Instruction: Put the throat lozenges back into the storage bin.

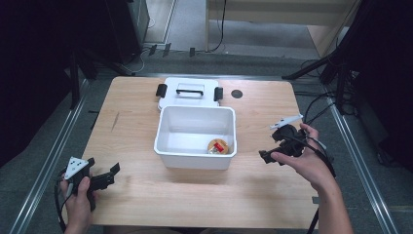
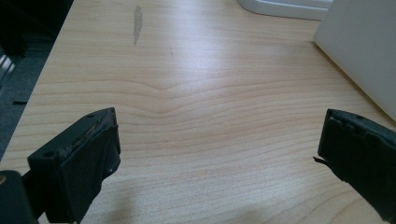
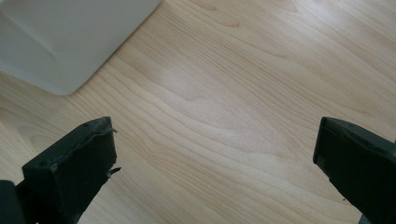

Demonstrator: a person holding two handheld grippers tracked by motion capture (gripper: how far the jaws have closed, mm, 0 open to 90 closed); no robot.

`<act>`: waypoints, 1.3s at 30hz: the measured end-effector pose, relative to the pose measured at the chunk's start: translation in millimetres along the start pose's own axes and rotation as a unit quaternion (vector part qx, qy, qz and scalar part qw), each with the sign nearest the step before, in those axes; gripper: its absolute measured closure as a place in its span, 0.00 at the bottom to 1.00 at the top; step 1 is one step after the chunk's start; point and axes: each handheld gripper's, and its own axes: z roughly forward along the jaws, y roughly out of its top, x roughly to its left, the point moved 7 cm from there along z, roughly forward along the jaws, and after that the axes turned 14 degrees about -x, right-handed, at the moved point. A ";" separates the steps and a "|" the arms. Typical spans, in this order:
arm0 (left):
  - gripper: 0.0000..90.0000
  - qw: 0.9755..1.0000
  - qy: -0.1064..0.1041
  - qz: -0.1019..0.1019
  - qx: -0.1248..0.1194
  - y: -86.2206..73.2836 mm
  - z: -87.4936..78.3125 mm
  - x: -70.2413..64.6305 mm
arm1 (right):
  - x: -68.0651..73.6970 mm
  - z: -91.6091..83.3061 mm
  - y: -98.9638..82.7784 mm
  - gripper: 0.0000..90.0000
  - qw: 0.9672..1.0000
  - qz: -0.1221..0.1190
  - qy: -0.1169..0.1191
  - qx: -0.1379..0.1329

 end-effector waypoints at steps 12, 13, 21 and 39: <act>0.00 1.000 0.001 0.001 -0.001 0.1 -0.1 -0.2 | -12.9 -2.7 -56.1 0.00 0.996 0.055 -0.042 -0.053; 0.00 1.000 0.001 0.002 -0.001 0.0 -0.1 -0.2 | -15.0 -3.8 -60.2 0.00 0.995 0.063 -0.047 -0.059; 0.00 1.000 0.002 0.001 0.000 0.0 0.1 -0.8 | -26.8 -16.9 -93.9 0.00 0.983 0.126 -0.063 -0.117; 0.00 1.000 0.002 0.002 0.000 -0.1 0.1 -1.1 | -43.8 -25.2 -164.6 0.00 0.968 0.163 -0.113 -0.156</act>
